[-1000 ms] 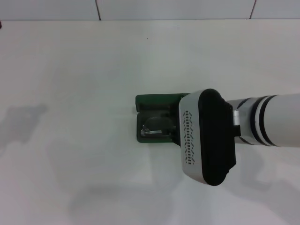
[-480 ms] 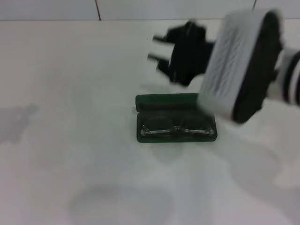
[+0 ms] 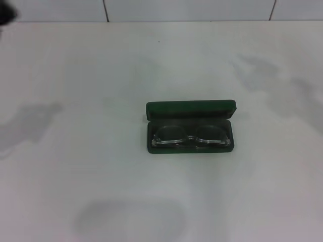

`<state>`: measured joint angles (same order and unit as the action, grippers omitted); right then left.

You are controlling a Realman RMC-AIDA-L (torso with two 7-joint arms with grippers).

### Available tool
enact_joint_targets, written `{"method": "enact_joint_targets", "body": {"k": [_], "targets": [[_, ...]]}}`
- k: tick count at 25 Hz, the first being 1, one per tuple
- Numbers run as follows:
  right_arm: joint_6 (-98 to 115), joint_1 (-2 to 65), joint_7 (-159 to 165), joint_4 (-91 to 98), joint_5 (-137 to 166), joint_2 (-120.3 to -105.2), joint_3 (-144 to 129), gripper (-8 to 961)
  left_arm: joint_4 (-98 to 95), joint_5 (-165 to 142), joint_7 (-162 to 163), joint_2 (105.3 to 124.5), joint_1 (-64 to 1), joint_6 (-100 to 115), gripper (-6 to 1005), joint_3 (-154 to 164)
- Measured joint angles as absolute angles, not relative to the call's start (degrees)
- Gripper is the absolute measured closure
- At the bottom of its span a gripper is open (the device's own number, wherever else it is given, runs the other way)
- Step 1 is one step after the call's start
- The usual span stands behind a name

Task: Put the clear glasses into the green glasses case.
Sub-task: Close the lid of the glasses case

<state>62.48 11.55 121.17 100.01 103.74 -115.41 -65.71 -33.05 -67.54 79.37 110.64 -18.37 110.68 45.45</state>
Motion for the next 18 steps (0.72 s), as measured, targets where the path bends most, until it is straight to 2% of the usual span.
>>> {"method": "enact_joint_targets", "body": {"k": [4, 7, 13, 18], "targets": [[82.37, 14.02, 117.62, 90.80, 97.07, -115.60, -49.78, 653, -33.92, -75.73, 82.46, 110.70, -23.78, 109.47, 953, 45.66], [85.82, 12.71, 113.93, 85.41, 96.00, -115.63, -46.35, 653, -35.52, -81.53, 83.85, 111.66, -26.85, 108.36, 952, 45.67], [88.99, 9.94, 103.87, 70.14, 89.70, -115.67, -38.33, 657, -37.36, -92.44, 87.68, 115.76, -33.92, 98.68, 836, 45.72], [94.61, 9.91, 95.69, 57.91, 89.51, -115.60, -28.39, 660, -35.76, -102.90, 88.73, 119.24, -40.14, 88.51, 808, 46.40]]}}
